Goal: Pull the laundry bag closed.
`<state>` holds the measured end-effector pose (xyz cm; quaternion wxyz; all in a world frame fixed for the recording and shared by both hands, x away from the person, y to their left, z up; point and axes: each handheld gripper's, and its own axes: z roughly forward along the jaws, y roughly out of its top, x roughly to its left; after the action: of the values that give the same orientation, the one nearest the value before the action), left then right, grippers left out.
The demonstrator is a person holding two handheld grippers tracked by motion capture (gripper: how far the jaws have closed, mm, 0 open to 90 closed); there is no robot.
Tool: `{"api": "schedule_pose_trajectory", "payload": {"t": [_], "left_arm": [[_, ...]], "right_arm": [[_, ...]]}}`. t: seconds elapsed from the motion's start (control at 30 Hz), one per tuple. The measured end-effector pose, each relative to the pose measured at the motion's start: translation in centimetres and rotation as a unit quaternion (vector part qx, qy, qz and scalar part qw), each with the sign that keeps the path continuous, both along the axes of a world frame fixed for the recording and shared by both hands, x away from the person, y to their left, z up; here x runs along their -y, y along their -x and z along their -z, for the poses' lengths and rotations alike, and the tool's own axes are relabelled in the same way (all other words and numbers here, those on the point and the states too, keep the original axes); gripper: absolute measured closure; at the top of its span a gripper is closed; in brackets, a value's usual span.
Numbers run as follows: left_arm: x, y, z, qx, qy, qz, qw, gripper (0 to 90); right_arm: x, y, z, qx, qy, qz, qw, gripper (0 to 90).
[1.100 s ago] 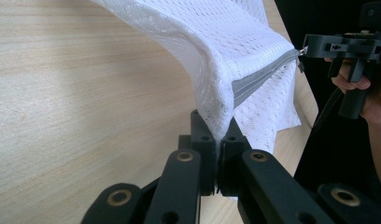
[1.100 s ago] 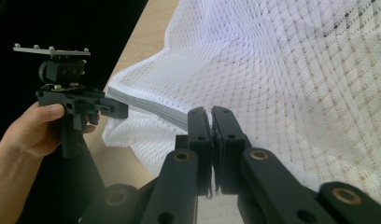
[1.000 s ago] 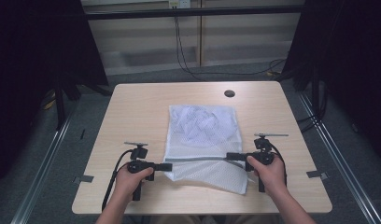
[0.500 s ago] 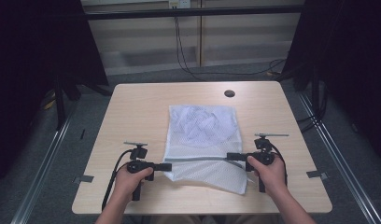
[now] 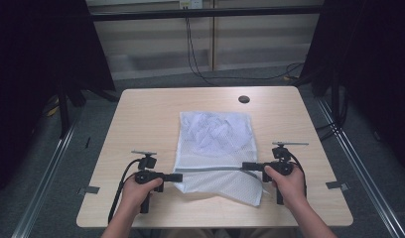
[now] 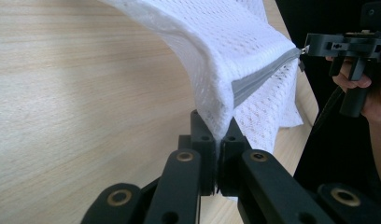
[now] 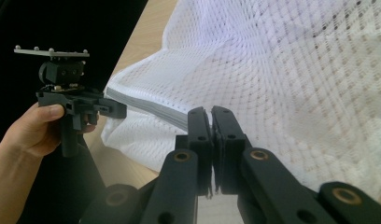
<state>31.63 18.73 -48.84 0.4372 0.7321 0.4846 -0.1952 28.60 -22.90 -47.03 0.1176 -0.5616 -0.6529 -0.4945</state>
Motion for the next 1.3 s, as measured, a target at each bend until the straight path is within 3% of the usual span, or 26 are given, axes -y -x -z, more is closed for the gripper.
{"api": "schedule_pose_trajectory", "payload": {"t": [0.07,0.27,0.77,1.3], "left_arm": [[0.1,0.1,-0.1,-0.005,0.005,-0.012,0.9999,88.3],[0.0,0.0,0.0,0.001,0.001,-0.001,1.0000,88.3],[0.0,0.1,-0.1,-0.008,0.005,-0.011,0.9999,88.3],[-0.2,0.0,-0.2,-0.003,0.006,-0.011,0.9999,88.3]], "right_arm": [[0.2,0.0,0.0,0.000,-0.002,0.003,1.0000,87.1],[0.4,0.1,0.1,-0.001,-0.003,0.005,1.0000,87.1],[0.8,0.1,0.0,-0.002,-0.002,0.010,0.9999,87.1],[1.2,0.2,0.0,-0.004,0.002,0.014,0.9999,87.1]]}}
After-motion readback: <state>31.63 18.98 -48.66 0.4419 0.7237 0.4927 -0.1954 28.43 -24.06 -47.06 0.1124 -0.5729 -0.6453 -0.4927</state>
